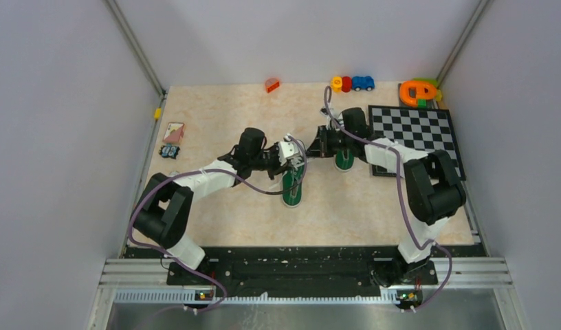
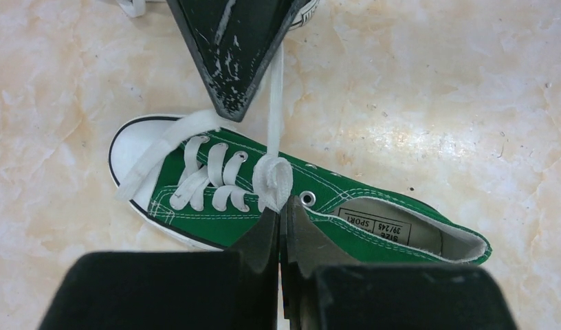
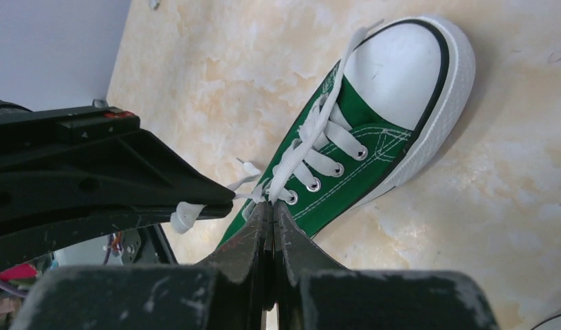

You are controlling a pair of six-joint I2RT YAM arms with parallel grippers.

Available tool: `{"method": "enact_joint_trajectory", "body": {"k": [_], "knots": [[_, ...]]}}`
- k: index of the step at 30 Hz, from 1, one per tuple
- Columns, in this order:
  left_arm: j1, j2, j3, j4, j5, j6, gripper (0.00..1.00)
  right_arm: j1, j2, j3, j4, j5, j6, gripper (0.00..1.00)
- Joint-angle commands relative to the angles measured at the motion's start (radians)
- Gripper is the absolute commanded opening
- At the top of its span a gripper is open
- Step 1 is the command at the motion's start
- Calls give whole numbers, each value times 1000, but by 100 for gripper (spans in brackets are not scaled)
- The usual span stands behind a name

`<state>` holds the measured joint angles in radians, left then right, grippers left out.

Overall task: Tie the shoes
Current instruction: Wrap the shoelace around the shoelace.

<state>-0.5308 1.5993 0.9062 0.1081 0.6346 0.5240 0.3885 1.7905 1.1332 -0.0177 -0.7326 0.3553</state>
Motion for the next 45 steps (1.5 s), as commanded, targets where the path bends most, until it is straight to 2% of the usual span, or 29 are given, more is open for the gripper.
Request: {"method": "enact_joint_trajectory", "body": {"k": [1, 4, 10, 13, 18, 25, 31, 37, 45], "knots": [[0, -3, 28, -7, 10, 14, 0, -16, -93, -74, 306, -14, 106, 0], [0, 13, 44, -25, 5, 18, 0, -16, -107, -143, 425, -23, 157, 0], [0, 40, 87, -58, 18, 25, 0, -16, -45, -169, 593, -66, 263, 0], [0, 50, 104, -67, 20, 30, 0, -16, -20, -193, 712, -73, 348, 4], [1, 79, 152, -103, 36, 42, 0, -16, 26, -191, 791, -99, 424, 4], [-1, 100, 173, -150, 26, 61, 0, -16, 42, -196, 790, -95, 428, 6], [-1, 109, 187, -169, 20, 75, 0, -15, 64, -186, 776, -94, 436, 12], [-3, 123, 212, -191, 29, 89, 0, -16, 100, -166, 750, -106, 430, 12], [-2, 126, 216, -202, 27, 98, 0, -20, 101, -153, 743, -109, 430, 23]]}}
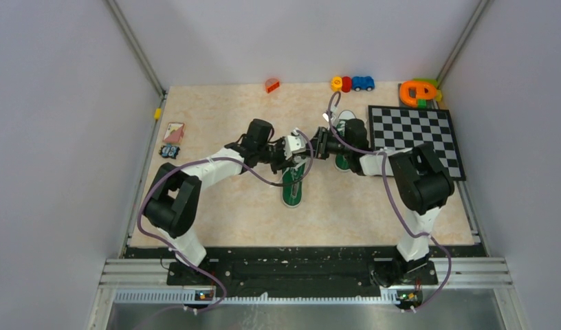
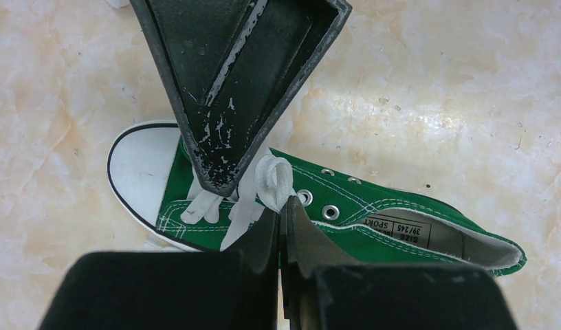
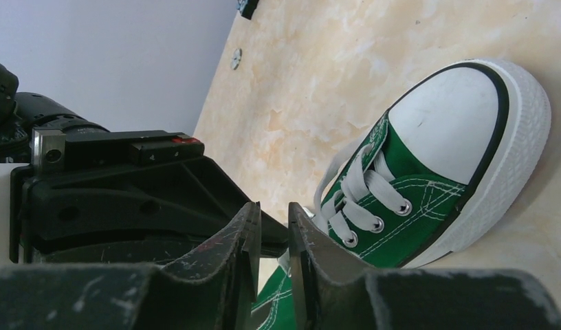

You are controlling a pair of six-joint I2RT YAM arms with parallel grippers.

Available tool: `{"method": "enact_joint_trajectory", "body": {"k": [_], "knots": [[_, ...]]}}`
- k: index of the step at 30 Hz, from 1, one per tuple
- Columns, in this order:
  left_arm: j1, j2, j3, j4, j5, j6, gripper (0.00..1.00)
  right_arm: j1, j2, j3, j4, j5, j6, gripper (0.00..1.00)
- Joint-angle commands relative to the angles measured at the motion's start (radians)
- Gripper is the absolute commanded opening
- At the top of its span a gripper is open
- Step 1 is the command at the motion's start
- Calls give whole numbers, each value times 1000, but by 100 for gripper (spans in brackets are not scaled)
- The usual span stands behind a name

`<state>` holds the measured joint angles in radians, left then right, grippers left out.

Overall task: Tie the shoes
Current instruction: Wrap the shoelace around the shoelace.

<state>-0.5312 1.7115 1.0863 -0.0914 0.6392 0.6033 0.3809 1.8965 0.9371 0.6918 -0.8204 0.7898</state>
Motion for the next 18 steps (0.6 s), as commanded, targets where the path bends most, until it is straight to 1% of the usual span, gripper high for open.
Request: {"method": "enact_joint_trajectory", "body": {"k": [1, 5, 10, 15, 18], "knots": [[-1, 14, 35, -3, 21, 19, 0, -16, -5, 45, 31, -22, -3, 26], [-1, 17, 34, -2, 21, 20, 0, -30, -17, 51, 5, -20, -21, 40], [-1, 20, 30, 3, 23, 19, 0, -64, -75, 45, -84, 2, -114, 48], [-2, 14, 26, 4, 24, 19, 0, -74, -127, 74, -236, 11, -268, 62], [-1, 11, 24, 4, 26, 18, 0, -75, -140, 124, -389, 2, -430, 62]]}}
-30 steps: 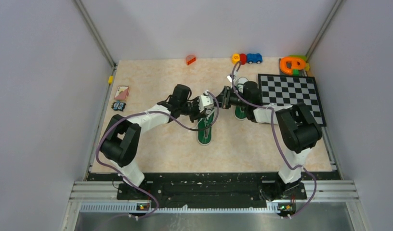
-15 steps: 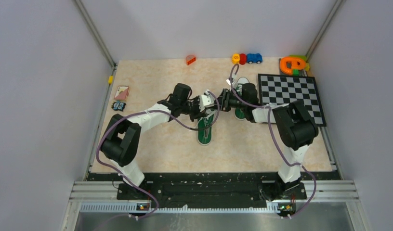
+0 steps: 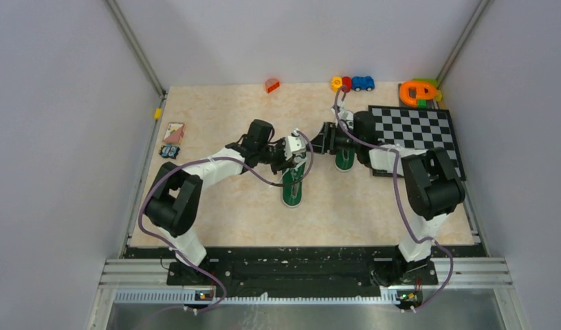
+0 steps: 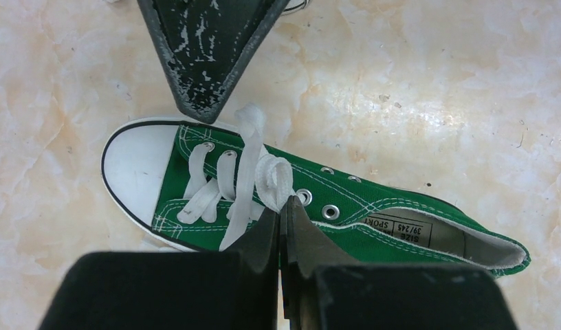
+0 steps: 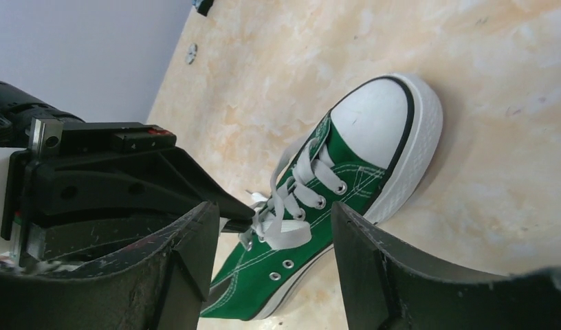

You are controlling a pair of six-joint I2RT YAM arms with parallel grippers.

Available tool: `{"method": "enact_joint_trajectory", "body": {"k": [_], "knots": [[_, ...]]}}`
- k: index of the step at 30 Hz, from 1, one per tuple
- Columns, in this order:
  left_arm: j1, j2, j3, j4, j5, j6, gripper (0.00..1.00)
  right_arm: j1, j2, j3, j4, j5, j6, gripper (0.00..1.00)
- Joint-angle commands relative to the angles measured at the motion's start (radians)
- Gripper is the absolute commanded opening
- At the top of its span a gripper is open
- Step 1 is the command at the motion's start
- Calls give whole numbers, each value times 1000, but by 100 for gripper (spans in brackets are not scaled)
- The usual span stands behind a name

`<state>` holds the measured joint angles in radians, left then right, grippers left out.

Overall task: Tie the shoes
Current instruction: Wrap the shoelace around the shoelace.

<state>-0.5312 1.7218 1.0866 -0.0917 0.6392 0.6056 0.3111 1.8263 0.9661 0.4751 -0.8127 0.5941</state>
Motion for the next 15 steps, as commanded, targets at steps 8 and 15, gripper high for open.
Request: {"method": "enact_joint_trajectory", "body": {"k": [8, 15], "knots": [[-3, -17, 2, 24, 35, -8, 0, -3, -53, 151, -323, -81, -543, 79], [-2, -50, -60, 125, 36, -52, 0, 6, -38, 242, -533, -126, -884, 70]]}}
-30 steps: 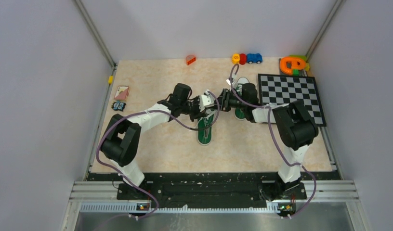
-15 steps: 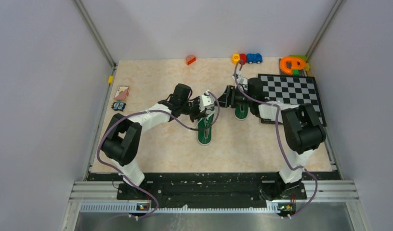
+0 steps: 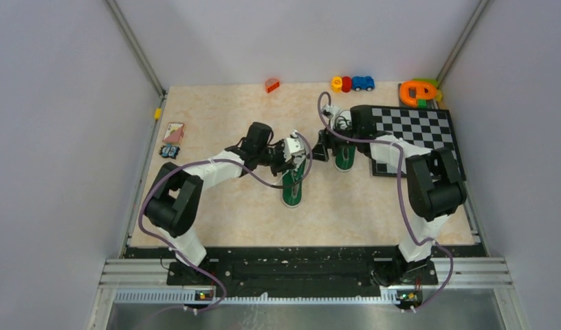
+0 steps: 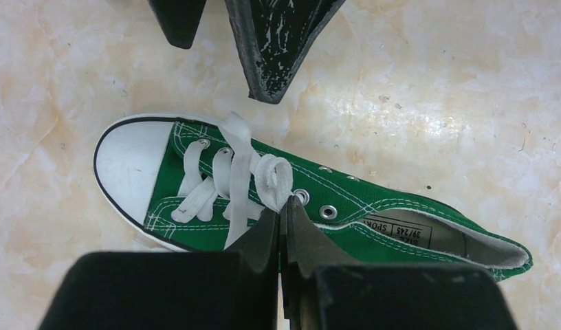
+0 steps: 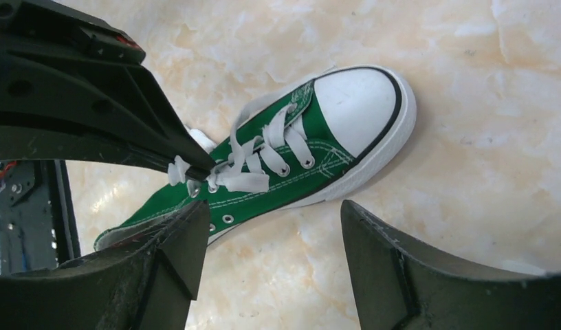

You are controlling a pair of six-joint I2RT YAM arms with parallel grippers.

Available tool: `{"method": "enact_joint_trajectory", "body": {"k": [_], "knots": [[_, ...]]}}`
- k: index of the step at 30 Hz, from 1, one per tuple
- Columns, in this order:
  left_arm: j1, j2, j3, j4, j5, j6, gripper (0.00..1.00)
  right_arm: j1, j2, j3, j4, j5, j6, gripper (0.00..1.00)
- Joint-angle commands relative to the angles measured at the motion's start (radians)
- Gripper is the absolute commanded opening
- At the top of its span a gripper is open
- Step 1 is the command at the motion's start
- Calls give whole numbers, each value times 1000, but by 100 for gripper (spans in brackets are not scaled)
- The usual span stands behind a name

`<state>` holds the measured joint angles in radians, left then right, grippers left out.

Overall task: Tie the shoes
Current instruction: Wrap the shoelace around the shoelace.

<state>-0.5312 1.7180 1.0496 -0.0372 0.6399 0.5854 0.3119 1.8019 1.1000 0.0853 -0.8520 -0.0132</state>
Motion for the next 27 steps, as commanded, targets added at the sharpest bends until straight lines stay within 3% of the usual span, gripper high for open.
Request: {"method": "enact_joint_trajectory", "body": {"k": [1, 8, 19, 27], "knots": [[-3, -48, -27, 76, 35, -37, 0, 7, -1, 123, -163, -104, -312, 69], [-2, -75, -106, 184, -1, -89, 0, 48, 3, 169, -296, -132, -622, 61], [-3, -85, -118, 199, 13, -104, 0, 116, 71, 285, -481, -107, -852, 60], [-3, -84, -119, 200, 14, -105, 0, 146, 143, 379, -581, -49, -920, 52]]}}
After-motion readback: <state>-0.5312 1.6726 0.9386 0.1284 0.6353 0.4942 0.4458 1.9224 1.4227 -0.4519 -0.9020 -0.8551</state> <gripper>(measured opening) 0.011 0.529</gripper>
